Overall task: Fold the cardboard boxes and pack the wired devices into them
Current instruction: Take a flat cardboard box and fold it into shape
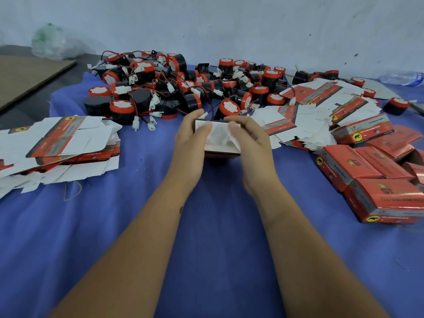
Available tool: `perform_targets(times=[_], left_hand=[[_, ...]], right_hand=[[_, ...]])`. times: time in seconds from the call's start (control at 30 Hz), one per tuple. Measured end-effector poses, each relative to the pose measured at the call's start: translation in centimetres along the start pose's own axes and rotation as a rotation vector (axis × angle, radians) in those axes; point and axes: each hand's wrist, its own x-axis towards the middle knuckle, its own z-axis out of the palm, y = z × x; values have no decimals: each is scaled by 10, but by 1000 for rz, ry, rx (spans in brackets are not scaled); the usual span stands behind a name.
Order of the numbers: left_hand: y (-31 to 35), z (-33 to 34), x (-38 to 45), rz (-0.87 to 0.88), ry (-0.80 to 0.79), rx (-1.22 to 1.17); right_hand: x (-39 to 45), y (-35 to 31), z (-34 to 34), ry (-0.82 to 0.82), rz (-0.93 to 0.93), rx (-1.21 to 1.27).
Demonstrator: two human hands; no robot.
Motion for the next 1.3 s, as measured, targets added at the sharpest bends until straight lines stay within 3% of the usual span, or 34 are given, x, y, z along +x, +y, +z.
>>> perform_targets(times=[0.1, 0.2, 0.33, 0.43, 0.53, 0.67, 0.77, 0.83, 0.9, 0.97, 1.03, 1.13, 1.3], left_hand=[[1, -1, 2, 4, 50, 263], [-1, -7, 1, 13, 30, 318], [-9, -15, 5, 33, -106, 242], [-9, -15, 4, 99, -94, 253], [-5, -8, 6, 113, -45, 223], [-5, -9, 3, 79, -19, 460], [-1, -7, -7, -10, -220, 257], [5, -4, -8, -43, -260, 116], [10, -2, -4, -79, -161, 37], [10, -8, 4, -109, 58, -86], [7, -18, 13, -84, 310, -282], [5, -28, 19, -21, 617, -330], [5, -25, 21, 32, 685, -340]], right_hand=[[4, 0, 2, 23, 149, 200], [3, 0, 3, 3, 174, 263], [0, 0, -2, -58, 48, 94], [-1, 1, -2, -20, -31, -24], [-1, -1, 2, 10, 42, 109], [1, -9, -1, 154, 29, 338], [-1, -12, -7, 207, -77, 404], [0, -12, -8, 214, -93, 408], [2, -12, -9, 217, -62, 381], [5, -9, -10, 227, -18, 320], [4, -6, -9, 252, -2, 143], [1, 3, -4, 213, -19, -164], [18, 16, 16, -80, 31, -547]])
